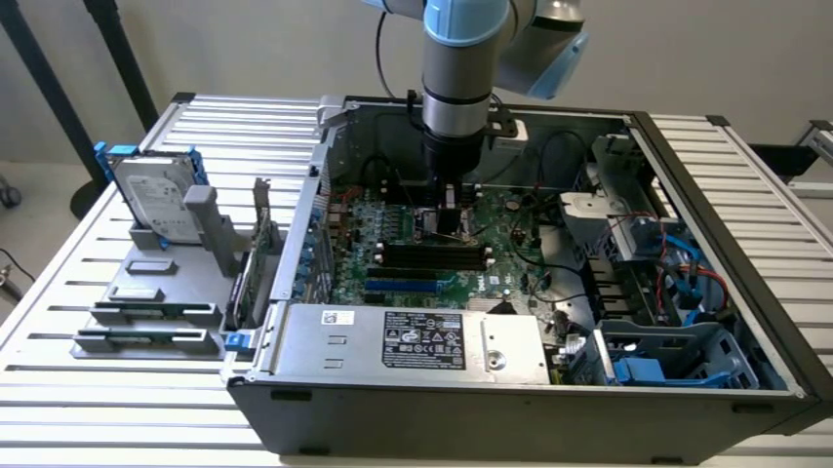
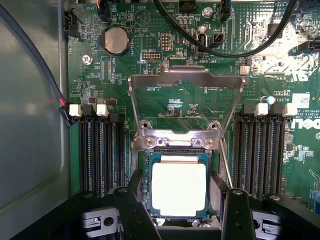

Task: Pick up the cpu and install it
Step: 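Place the cpu into insertion slot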

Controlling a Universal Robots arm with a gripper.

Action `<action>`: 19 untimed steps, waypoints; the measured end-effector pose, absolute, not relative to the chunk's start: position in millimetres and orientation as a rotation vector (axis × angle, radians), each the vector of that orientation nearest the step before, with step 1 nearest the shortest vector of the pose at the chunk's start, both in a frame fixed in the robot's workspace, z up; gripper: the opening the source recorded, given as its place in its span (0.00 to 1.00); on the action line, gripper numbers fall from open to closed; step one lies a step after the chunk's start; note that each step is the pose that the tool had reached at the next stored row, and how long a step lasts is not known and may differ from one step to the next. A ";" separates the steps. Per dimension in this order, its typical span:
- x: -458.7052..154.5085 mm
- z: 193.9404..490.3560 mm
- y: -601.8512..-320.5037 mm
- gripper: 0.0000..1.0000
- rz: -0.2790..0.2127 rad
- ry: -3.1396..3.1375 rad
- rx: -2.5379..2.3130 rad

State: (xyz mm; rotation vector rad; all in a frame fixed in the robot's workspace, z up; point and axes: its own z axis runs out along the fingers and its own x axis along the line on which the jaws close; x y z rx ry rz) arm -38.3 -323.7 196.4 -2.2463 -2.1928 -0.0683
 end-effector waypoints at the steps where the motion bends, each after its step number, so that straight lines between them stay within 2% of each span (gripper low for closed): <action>1: -38.3 196.6 -323.7 0.62 -0.068 -2.193 -2.246; 19: -39.1 208.3 -323.9 0.62 -0.070 -2.192 -2.245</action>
